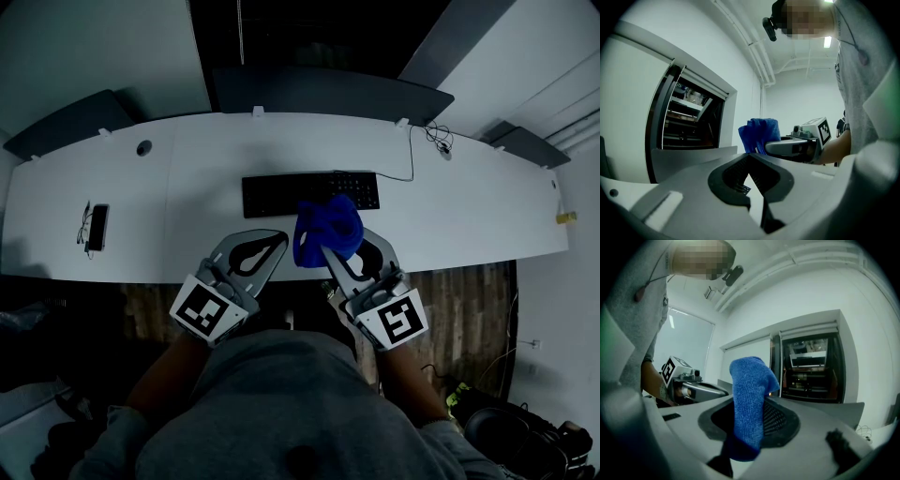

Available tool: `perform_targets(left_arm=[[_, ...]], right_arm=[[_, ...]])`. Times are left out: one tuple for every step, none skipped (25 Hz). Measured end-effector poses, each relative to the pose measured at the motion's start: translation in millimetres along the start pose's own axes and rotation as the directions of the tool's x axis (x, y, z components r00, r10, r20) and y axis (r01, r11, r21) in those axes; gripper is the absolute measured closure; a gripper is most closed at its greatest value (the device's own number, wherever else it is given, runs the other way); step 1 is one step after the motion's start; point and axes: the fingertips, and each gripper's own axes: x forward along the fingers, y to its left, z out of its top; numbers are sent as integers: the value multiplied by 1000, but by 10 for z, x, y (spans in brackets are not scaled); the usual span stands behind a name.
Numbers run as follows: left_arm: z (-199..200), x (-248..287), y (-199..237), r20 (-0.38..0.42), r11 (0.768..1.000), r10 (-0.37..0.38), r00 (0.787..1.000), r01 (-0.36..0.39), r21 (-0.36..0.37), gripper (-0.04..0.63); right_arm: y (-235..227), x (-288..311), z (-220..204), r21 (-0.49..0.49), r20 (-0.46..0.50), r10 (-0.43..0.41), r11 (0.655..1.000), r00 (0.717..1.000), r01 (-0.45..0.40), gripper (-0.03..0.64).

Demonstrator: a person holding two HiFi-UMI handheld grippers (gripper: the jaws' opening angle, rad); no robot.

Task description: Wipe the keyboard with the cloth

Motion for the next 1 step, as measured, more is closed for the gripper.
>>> perform_targets(left_arm=[[-4,0,1,1,1000,1,1000,-1,1,588]], right_arm=[[6,1,-1,-3,-1,1,1000,1000,-1,480]])
